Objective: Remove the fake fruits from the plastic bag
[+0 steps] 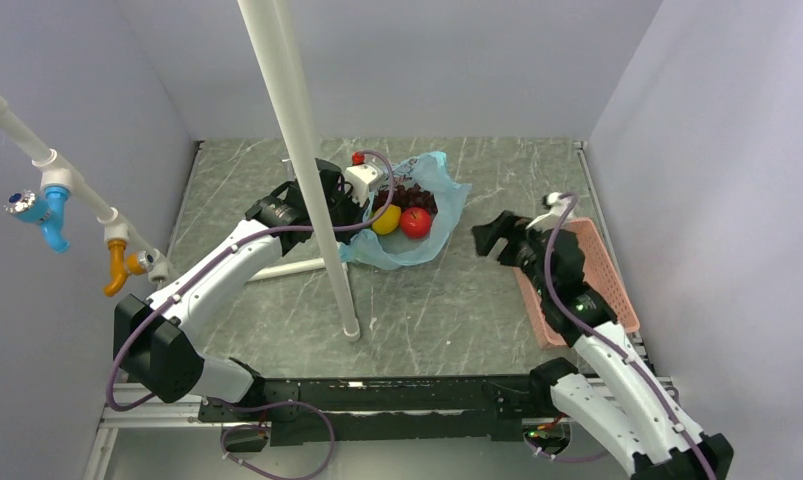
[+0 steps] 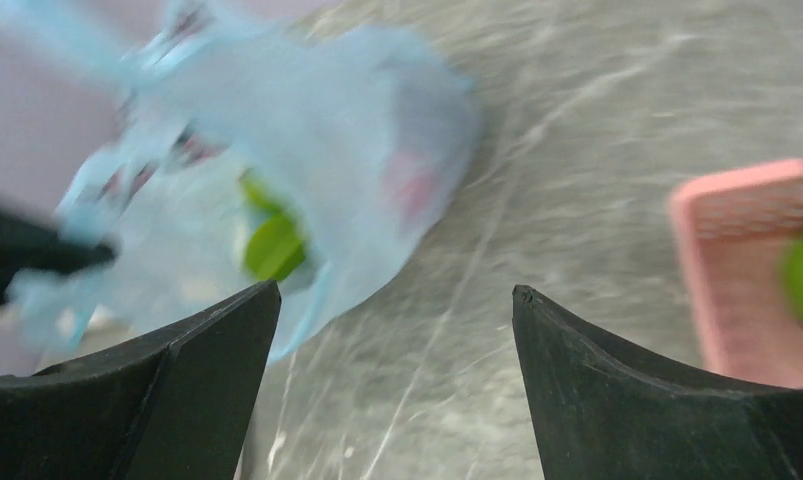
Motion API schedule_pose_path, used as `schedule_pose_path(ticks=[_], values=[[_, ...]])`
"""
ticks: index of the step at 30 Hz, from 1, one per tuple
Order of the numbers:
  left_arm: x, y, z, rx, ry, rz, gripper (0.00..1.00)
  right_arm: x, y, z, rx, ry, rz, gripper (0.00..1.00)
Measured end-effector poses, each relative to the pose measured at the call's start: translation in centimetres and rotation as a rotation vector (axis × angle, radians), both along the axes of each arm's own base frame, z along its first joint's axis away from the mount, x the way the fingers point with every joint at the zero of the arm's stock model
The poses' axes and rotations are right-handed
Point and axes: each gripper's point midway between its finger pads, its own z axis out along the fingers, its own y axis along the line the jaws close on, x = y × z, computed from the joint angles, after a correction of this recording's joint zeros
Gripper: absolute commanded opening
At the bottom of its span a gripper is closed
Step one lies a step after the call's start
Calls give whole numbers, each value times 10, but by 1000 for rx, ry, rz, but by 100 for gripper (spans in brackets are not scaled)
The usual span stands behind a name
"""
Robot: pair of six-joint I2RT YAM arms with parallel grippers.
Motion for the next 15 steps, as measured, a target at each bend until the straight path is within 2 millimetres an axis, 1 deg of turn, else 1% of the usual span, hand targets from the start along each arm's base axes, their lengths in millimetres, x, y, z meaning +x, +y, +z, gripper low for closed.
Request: schedule_pose_path(ticks=[2,4,6,9,11,12,13,14,15], values=[[0,0,0,-2,1,-2,0,-17,35,3,-21,-46,158,88],[-1,-1,0,-4,3,-5,0,-33,64,-5,-33,-53,302,87],[-1,-2,0,-8,7,-3,0,-44,88,-12,-35,-51,413,85],[-3,-4,-1,-10,15,-4,0,-57,128,-24,-57,-34,553,76],[-4,-7,-4,-7,20,-11,0,-60,153,-34,-95,0,613,70],[-5,-8,-5,-3,23,-15,0,-59,166,-38,-113,18,639,62],[-5,-9,-7,-1,26,-18,0,-56,177,-39,-128,30,654,52],[-6,-10,-8,1,29,-21,0,-48,187,-39,-139,37,652,37],[-6,-11,-9,2,31,-23,0,-41,193,-37,-148,37,641,29]])
